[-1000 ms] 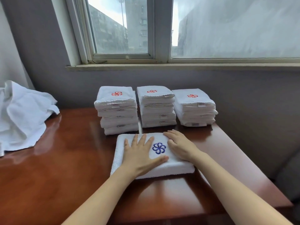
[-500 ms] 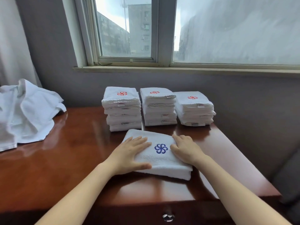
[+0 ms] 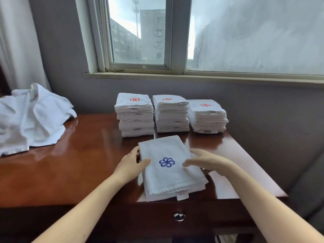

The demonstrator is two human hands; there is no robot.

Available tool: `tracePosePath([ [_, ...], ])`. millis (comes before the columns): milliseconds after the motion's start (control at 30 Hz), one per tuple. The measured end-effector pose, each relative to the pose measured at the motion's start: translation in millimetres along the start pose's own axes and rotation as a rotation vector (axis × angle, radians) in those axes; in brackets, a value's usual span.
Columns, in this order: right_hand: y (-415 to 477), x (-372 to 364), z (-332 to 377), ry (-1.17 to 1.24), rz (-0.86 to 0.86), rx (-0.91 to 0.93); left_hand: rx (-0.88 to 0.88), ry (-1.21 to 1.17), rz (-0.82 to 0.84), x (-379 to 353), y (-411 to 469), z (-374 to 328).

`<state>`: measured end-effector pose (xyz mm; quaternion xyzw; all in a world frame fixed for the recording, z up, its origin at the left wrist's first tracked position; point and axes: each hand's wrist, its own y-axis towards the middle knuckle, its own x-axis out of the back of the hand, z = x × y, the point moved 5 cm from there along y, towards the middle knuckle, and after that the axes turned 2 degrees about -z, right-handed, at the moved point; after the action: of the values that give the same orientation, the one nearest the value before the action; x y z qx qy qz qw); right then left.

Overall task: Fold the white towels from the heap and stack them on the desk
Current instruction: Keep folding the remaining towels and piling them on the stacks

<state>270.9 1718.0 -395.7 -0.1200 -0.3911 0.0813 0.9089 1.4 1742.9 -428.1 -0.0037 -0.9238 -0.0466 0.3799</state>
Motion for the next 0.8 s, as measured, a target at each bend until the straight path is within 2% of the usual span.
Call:
tracePosePath([
  [100,-1,-2,0,0.148,-0.007,-0.008,0.031,0.062,0.114,4,-9,-11],
  [200,-2,-5,2,0.137,0.047,-0.017,0.106,-0.057,0.301,4,-17,-23],
  [267,-5,-6,6,0.143,0.071,-0.013,0.153,-0.097,0.364,4,-24,-25],
  [367,-9,-7,9,0.288,0.126,-0.001,0.163,-0.308,0.389,2,-29,-23],
  [500,-17,-15,12,0.525,0.287,0.036,0.225,-0.600,0.446,2,-36,-18],
  [633,-15,-16,7,0.591,0.331,0.052,0.212,-0.639,0.453,7,-40,-17],
  [800,-13,-13,5,0.646,0.286,0.122,0.133,-0.643,0.383,12,-39,-21],
])
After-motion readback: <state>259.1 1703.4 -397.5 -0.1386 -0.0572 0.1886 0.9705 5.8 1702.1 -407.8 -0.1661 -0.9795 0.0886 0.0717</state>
